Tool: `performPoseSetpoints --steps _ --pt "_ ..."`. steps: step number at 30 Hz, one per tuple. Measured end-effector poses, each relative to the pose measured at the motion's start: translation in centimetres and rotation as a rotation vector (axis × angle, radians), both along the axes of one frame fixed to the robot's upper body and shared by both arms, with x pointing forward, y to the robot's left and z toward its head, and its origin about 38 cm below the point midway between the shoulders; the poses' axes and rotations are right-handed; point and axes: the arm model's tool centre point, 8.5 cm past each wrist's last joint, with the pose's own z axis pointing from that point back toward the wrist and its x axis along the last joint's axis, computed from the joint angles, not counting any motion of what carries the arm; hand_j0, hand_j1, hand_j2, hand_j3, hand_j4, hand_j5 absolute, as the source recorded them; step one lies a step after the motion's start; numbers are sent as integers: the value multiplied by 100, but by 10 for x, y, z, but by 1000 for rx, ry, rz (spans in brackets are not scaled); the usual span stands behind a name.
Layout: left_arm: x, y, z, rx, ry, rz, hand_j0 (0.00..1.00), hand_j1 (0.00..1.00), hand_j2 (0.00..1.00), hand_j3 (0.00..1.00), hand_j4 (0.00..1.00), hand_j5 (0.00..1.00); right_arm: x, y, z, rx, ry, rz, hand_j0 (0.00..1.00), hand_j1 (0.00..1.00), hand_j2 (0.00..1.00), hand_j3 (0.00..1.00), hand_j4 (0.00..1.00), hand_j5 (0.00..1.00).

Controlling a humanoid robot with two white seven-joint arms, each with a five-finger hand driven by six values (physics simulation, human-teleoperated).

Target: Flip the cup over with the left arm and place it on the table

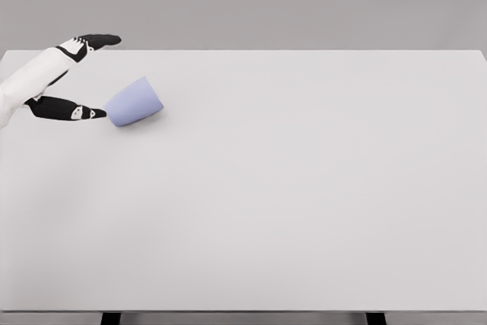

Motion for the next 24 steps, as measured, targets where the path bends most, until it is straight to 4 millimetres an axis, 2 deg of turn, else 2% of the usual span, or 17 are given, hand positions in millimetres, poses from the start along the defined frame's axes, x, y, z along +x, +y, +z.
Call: performPoseSetpoints --steps 20,24 --pt "-2 0 -8 27 27 -7 100 100 100 100 100 100 0 0 0 0 1 -2 100 100 100 100 100 100" --pt "-8 -12 -6 31 18 -41 100 100 100 100 100 100 0 0 0 0 1 -2 100 100 100 100 100 100"
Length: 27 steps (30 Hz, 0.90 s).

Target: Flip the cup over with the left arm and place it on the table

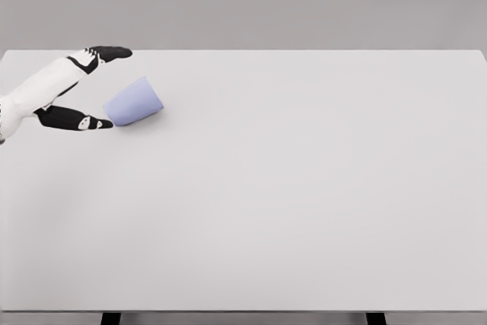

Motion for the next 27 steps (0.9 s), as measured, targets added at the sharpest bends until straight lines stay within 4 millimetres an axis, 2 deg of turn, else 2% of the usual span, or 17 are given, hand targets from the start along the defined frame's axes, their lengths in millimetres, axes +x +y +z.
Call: performPoseSetpoints --steps 5,12,17,23,27 --pt "4 -20 12 3 60 97 100 100 100 100 100 100 0 0 0 0 0 0 100 100 100 100 100 100" --pt "20 -36 21 -8 203 319 100 100 100 100 100 100 0 0 0 0 0 0 100 100 100 100 100 100" --pt "29 -56 7 -16 316 398 100 100 100 100 100 100 0 0 0 0 0 0 100 100 100 100 100 100" --pt "33 -66 -7 -36 430 466 100 100 100 100 100 100 0 0 0 0 0 0 100 100 100 100 100 100" --pt "36 -68 -12 -78 437 559 100 100 100 100 100 100 0 0 0 0 0 0 100 100 100 100 100 100"
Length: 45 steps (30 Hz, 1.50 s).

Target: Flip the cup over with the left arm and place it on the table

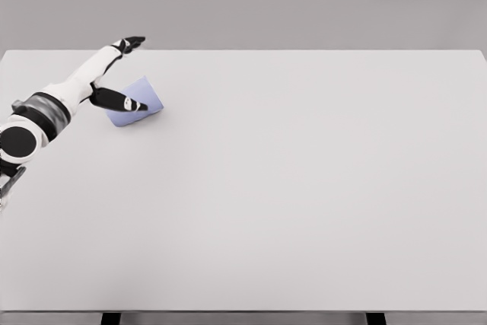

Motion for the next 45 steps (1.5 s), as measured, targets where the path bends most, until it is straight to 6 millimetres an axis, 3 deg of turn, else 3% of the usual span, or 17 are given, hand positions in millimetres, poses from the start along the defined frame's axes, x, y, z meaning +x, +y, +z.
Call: performPoseSetpoints --steps 22,33,45 --pt "14 -16 -22 52 36 116 100 100 100 100 100 100 0 0 0 0 0 0 100 100 100 100 100 100" --pt "23 -23 -49 71 112 120 100 100 100 100 100 100 0 0 0 0 0 0 100 100 100 100 100 100" --pt "30 -16 -47 84 109 143 100 100 100 100 100 100 0 0 0 0 0 0 100 100 100 100 100 100"
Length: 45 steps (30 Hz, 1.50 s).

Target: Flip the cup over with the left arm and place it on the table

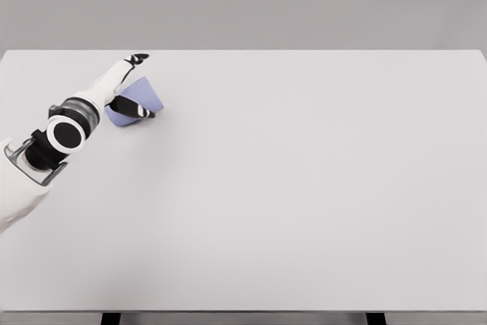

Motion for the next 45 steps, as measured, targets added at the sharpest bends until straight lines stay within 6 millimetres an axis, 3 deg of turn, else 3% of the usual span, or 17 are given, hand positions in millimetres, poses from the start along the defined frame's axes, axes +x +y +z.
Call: performPoseSetpoints --steps 13,36,45 --pt "12 14 -12 35 26 54 100 100 100 100 100 100 0 0 0 0 0 0 100 100 100 100 100 100" --pt "14 5 -30 54 69 46 100 100 100 100 100 100 0 0 0 0 0 0 100 100 100 100 100 100" --pt "19 -2 -27 90 64 20 100 100 100 100 100 100 0 0 0 0 0 0 100 100 100 100 100 100"
